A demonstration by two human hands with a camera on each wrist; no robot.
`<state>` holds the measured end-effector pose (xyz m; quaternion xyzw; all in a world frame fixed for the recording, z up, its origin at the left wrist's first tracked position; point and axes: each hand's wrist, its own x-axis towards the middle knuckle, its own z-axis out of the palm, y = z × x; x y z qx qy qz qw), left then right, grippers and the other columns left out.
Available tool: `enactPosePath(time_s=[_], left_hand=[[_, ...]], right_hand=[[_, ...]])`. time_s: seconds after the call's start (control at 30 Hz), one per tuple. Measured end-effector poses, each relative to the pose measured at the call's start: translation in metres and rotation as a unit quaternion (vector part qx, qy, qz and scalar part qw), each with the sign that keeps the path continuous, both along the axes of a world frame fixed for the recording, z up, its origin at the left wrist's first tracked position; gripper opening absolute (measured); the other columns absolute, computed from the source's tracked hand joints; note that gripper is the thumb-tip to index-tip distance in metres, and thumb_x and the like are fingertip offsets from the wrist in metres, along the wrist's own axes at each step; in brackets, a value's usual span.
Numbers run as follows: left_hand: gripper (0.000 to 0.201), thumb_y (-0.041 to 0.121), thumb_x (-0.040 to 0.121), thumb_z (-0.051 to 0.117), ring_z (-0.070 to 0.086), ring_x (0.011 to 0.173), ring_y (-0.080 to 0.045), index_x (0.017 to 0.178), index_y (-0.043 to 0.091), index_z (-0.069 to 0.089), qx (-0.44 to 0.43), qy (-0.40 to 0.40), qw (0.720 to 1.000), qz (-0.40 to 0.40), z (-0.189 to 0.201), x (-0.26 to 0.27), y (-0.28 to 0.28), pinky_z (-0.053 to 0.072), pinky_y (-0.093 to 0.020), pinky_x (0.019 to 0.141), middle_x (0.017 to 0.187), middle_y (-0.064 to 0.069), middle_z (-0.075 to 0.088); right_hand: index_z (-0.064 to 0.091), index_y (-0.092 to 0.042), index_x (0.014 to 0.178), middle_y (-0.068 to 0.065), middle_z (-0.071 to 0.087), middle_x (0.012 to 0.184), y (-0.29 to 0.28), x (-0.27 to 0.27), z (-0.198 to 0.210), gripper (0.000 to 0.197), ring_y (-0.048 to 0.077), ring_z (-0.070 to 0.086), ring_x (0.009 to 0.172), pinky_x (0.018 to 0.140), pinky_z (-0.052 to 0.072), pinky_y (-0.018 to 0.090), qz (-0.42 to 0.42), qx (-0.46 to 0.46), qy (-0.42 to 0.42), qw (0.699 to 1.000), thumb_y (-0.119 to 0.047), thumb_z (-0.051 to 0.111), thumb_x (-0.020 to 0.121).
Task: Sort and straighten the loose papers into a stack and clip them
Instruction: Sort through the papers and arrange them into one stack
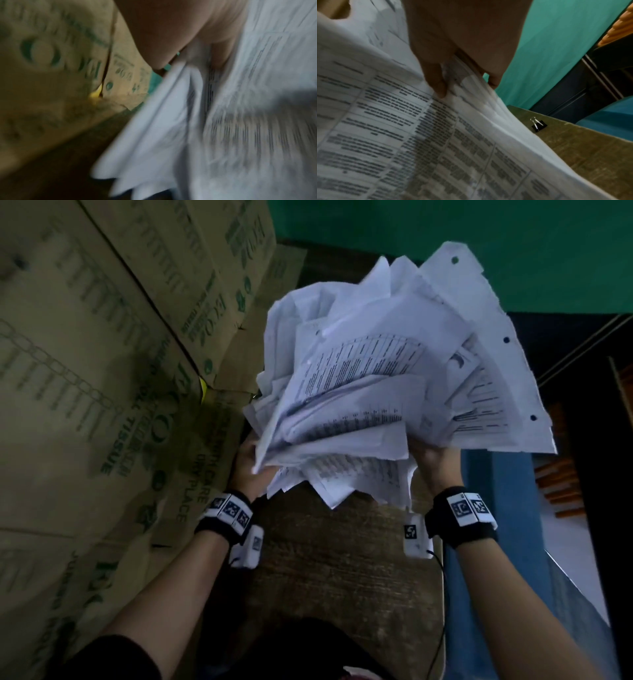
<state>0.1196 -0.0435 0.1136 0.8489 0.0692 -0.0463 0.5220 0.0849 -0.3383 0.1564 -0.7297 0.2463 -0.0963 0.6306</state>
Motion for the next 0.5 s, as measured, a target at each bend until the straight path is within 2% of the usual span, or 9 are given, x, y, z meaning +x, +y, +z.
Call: enactPosePath(time_s=[0.03, 0.07, 0.13, 0.23, 0.37, 0.4, 0.43, 0.47, 0.5], left_hand=[[0.015, 0.005, 0.082, 0.069, 0.065, 0.102, -0.015, 0.092, 0.017, 0.066, -0.045, -0.028, 0.999, 0.009, 0.011, 0.001, -0.007, 0.052, -0.029, 0.088, 0.107, -0.012, 0.068], [0.028, -0.002, 0.083, 0.068, 0.065, 0.099, 0.002, 0.092, 0.025, 0.066, -0.084, -0.064, 0.994, -0.001, 0.019, 0.004, -0.013, 0.052, -0.018, 0.083, 0.107, 0.000, 0.068], [0.039, -0.007, 0.086, 0.062, 0.057, 0.105, 0.015, 0.109, 0.025, 0.063, -0.114, -0.109, 0.987, -0.033, 0.034, 0.005, -0.023, 0.045, -0.005, 0.085, 0.114, 0.016, 0.061], [0.033, -0.005, 0.093, 0.051, 0.058, 0.115, -0.003, 0.121, 0.008, 0.061, -0.133, -0.090, 0.987, -0.030, 0.029, 0.007, -0.032, 0.047, -0.009, 0.085, 0.116, 0.007, 0.063], [0.033, -0.022, 0.088, 0.036, 0.062, 0.069, 0.012, 0.108, -0.001, 0.052, -0.169, -0.022, 0.985, -0.027, 0.022, 0.002, -0.025, 0.044, -0.003, 0.067, 0.066, 0.020, 0.067], [0.029, -0.023, 0.084, 0.041, 0.061, 0.065, 0.009, 0.107, -0.008, 0.052, -0.175, -0.010, 0.983, -0.050, 0.022, -0.001, -0.020, 0.043, -0.002, 0.065, 0.063, 0.028, 0.062], [0.025, -0.019, 0.079, 0.051, 0.058, 0.066, 0.005, 0.103, -0.013, 0.055, -0.174, 0.007, 0.981, -0.083, 0.022, -0.003, -0.017, 0.043, -0.003, 0.066, 0.061, 0.006, 0.065], [0.023, -0.009, 0.077, 0.059, 0.056, 0.070, 0.001, 0.099, -0.011, 0.059, -0.145, 0.027, 0.983, -0.112, 0.019, -0.004, -0.016, 0.043, -0.006, 0.067, 0.080, -0.015, 0.064], [0.023, 0.000, 0.075, 0.068, 0.056, 0.075, 0.000, 0.098, -0.001, 0.063, -0.112, 0.047, 0.984, -0.127, 0.018, -0.004, -0.017, 0.043, -0.008, 0.069, 0.078, 0.000, 0.066]], right_hand=[[0.057, 0.001, 0.123, 0.009, 0.064, 0.117, 0.000, -0.002, 0.002, 0.051, 0.000, 0.065, 0.092, 0.079, 0.053, 0.019, 0.013, 0.010, -0.003, 1.000, -0.010, 0.078, 0.078], [0.059, 0.001, 0.122, 0.007, 0.065, 0.115, 0.000, -0.003, 0.000, 0.056, -0.007, 0.065, 0.086, 0.076, 0.052, 0.016, 0.031, 0.018, 0.004, 0.999, -0.019, 0.082, 0.075], [0.064, -0.006, 0.118, 0.002, 0.067, 0.113, 0.002, -0.001, -0.002, 0.054, -0.004, 0.067, 0.091, 0.079, 0.053, 0.017, 0.020, 0.048, 0.014, 0.999, -0.025, 0.084, 0.072], [0.064, -0.015, 0.103, 0.001, 0.067, 0.110, 0.010, 0.006, 0.003, 0.031, 0.015, 0.065, 0.105, 0.084, 0.052, 0.023, -0.027, 0.005, -0.002, 1.000, -0.016, 0.080, 0.076], [0.060, -0.006, 0.115, 0.005, 0.067, 0.113, 0.015, 0.008, 0.006, 0.042, 0.014, 0.064, 0.100, 0.089, 0.056, 0.039, -0.047, -0.029, -0.039, 0.998, -0.007, 0.077, 0.077], [0.059, -0.009, 0.116, 0.003, 0.067, 0.113, 0.016, 0.007, 0.007, 0.044, 0.015, 0.064, 0.102, 0.090, 0.056, 0.041, -0.054, -0.019, -0.041, 0.998, -0.008, 0.078, 0.076], [0.058, -0.011, 0.118, 0.002, 0.066, 0.114, 0.018, 0.007, 0.011, 0.047, 0.015, 0.064, 0.104, 0.091, 0.055, 0.041, -0.059, -0.012, -0.048, 0.997, -0.009, 0.079, 0.076], [0.056, -0.011, 0.120, 0.003, 0.065, 0.117, 0.018, 0.006, 0.012, 0.050, 0.016, 0.063, 0.106, 0.093, 0.054, 0.042, -0.059, -0.004, -0.051, 0.997, -0.008, 0.080, 0.076], [0.055, -0.010, 0.122, 0.005, 0.064, 0.119, 0.020, 0.007, 0.013, 0.052, 0.018, 0.062, 0.109, 0.095, 0.054, 0.043, -0.054, 0.005, -0.055, 0.997, -0.007, 0.079, 0.076]])
